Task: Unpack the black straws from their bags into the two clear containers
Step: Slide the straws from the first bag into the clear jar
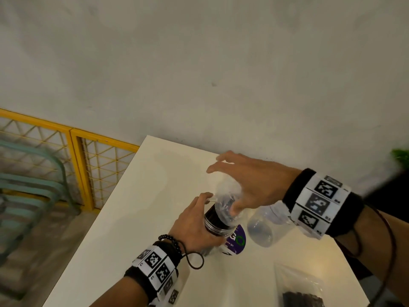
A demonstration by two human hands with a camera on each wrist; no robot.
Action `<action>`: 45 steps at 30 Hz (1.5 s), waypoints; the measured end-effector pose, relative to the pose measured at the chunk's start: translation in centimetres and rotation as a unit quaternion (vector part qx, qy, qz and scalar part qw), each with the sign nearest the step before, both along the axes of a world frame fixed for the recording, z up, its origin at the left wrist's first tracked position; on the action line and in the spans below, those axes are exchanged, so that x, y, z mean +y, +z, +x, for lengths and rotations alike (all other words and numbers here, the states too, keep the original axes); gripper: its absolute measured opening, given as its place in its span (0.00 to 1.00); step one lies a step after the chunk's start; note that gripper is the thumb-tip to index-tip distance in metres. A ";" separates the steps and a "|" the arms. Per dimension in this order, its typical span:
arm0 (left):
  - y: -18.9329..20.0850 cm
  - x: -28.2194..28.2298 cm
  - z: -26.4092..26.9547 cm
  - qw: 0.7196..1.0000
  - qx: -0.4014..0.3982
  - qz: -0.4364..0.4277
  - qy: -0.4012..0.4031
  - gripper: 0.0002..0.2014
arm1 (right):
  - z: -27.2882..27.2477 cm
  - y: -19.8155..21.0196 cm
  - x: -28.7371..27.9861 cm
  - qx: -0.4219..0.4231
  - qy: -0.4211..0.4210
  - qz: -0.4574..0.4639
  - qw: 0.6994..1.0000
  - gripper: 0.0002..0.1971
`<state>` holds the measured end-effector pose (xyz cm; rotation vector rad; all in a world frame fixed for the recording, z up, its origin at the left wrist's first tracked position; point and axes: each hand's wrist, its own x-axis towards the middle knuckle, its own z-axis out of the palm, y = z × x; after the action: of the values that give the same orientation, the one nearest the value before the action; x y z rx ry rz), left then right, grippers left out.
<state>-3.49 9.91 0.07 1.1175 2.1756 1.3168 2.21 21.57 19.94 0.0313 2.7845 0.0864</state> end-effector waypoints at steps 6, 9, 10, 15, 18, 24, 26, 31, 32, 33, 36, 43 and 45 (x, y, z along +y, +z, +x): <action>-0.6 0.0 -0.3 1.000 -0.006 0.018 -0.012 0.54 | 1.8 1.0 1.3 0.343 -0.094 -0.091 0.930 0.37; -1.0 0.2 -0.2 0.999 -0.008 0.030 -0.010 0.54 | 1.9 -1.4 1.1 0.178 -0.248 -0.026 0.952 0.37; -1.1 0.2 -0.1 0.999 -0.008 0.031 -0.009 0.53 | 1.9 -2.5 1.3 0.167 -0.252 -0.052 0.952 0.31; -1.2 0.5 -0.5 0.999 -0.009 0.031 -0.007 0.54 | 2.1 -1.8 2.6 0.317 -0.186 -0.102 0.924 0.08; -1.2 0.8 -0.8 0.999 -0.014 0.034 -0.003 0.54 | 2.8 0.4 3.1 0.352 -0.153 -0.086 0.919 0.07; -1.4 1.2 -1.2 0.999 -0.022 0.026 -0.014 0.55 | 3.8 2.8 3.5 0.421 -0.127 -0.118 0.890 0.07; -1.5 1.3 -1.3 0.999 -0.025 0.021 -0.017 0.56 | 3.7 3.2 3.5 0.437 -0.120 -0.109 0.885 0.08; -1.5 1.6 -1.3 0.999 -0.031 0.019 -0.025 0.56 | 3.6 3.6 3.2 0.445 -0.118 -0.100 0.882 0.08; -1.4 1.6 -1.3 0.999 -0.031 0.020 -0.024 0.56 | 3.6 3.5 3.2 0.440 -0.120 -0.100 0.884 0.08; -1.4 1.6 -1.4 0.999 -0.031 0.022 -0.022 0.56 | 3.5 3.4 3.1 0.429 -0.119 -0.100 0.890 0.07; -1.3 1.9 -1.4 0.999 -0.035 0.016 -0.019 0.56 | 4.3 3.5 2.9 0.446 -0.117 -0.089 0.883 0.07; 0.0 2.4 -1.7 0.999 -0.048 -0.023 -0.002 0.65 | 13.1 -0.3 2.0 0.465 -0.291 -0.189 0.815 0.09; 0.1 1.7 -1.5 0.998 -0.039 -0.045 -0.006 0.70 | 15.7 -5.5 1.2 0.384 -0.376 -0.237 0.809 0.14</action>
<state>-4.96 11.56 0.15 1.0256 2.1458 1.2250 17.94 22.74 14.48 1.2821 3.1875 -1.0273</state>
